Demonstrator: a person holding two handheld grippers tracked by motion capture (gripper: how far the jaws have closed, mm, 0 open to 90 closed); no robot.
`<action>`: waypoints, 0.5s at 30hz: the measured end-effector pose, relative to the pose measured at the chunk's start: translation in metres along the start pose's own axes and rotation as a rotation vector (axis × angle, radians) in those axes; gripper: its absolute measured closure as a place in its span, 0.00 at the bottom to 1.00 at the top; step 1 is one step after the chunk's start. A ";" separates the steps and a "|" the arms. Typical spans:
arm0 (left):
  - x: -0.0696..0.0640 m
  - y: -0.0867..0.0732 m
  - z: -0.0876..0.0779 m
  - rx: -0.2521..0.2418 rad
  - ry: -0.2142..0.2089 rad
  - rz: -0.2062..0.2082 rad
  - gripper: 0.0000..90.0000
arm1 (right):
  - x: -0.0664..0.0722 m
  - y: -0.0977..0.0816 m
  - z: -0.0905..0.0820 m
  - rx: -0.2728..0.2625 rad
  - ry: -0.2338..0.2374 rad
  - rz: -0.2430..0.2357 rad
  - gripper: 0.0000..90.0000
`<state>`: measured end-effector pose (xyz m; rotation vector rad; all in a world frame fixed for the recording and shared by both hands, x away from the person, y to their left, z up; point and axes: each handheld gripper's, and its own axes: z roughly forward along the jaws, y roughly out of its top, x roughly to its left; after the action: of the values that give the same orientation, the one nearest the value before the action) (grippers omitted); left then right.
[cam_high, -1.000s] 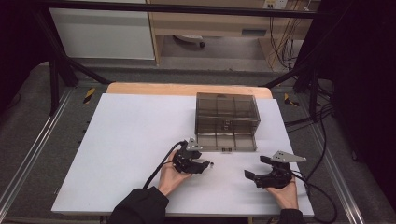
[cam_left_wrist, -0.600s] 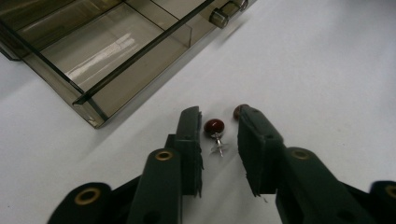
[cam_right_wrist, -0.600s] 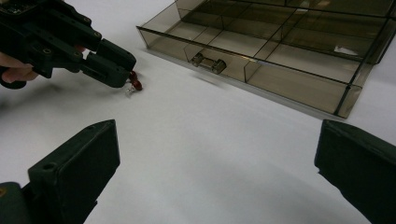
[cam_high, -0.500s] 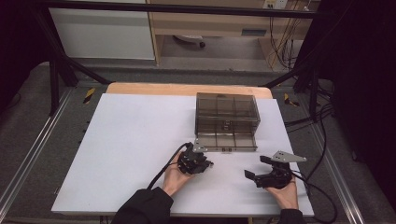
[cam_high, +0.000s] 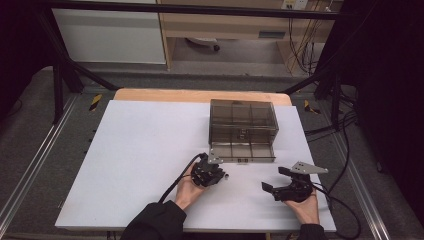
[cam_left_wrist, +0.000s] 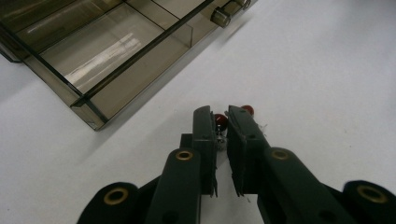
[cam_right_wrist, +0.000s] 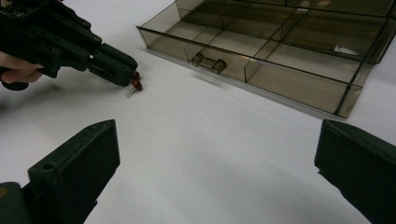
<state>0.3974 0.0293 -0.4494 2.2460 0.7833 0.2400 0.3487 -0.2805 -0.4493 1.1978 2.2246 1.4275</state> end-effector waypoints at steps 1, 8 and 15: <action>0.000 0.000 0.000 -0.002 0.001 -0.003 0.91 | 0.000 0.000 0.000 0.000 0.000 0.001 0.01; -0.001 0.002 -0.004 -0.007 -0.001 0.005 0.91 | 0.000 0.000 0.000 0.000 0.001 0.001 0.01; -0.001 0.006 -0.019 -0.027 0.002 0.016 0.91 | 0.000 0.000 0.000 -0.001 0.001 0.002 0.01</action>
<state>0.3917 0.0366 -0.4318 2.2274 0.7593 0.2586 0.3486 -0.2805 -0.4493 1.1997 2.2229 1.4301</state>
